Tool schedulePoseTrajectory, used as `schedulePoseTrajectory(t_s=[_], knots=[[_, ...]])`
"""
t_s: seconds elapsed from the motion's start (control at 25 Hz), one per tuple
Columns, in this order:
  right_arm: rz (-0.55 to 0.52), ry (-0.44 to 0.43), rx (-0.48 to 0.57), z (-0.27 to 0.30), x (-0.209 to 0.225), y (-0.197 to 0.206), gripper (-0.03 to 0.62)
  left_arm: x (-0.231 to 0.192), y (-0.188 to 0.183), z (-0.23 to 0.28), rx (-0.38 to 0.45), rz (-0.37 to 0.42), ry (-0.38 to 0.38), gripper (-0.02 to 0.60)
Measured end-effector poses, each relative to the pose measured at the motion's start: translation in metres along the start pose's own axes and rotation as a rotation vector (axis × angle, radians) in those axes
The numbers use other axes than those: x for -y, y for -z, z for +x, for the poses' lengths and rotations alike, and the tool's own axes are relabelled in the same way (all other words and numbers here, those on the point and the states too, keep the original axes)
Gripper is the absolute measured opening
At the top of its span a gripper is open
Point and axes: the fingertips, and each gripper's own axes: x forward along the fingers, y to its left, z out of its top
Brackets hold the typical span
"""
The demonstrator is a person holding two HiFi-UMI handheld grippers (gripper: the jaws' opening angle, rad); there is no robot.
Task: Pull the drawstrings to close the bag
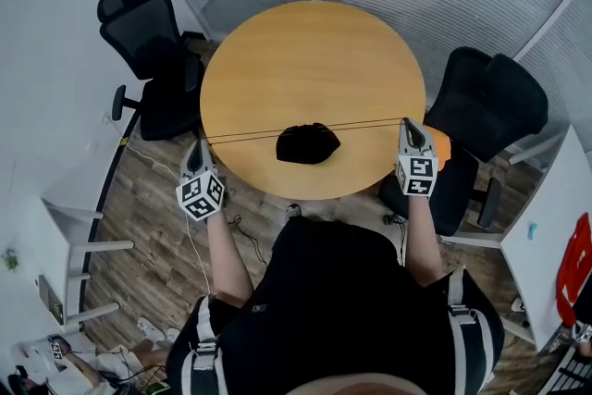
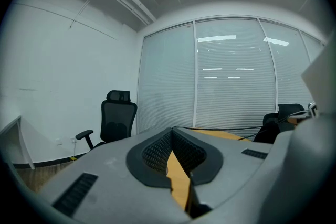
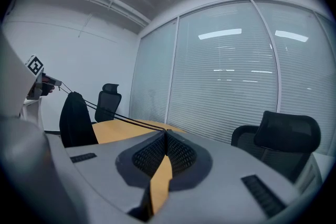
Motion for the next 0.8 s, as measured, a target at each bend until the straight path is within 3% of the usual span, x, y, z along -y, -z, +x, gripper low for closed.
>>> schedulePoseTrajectory(t_s=[0.8], knots=[[-0.017,0.095,-0.023,0.02,-0.035,-0.018,0.057,-0.038,-0.024,0.067,0.013,0.048,0.131,0.015]])
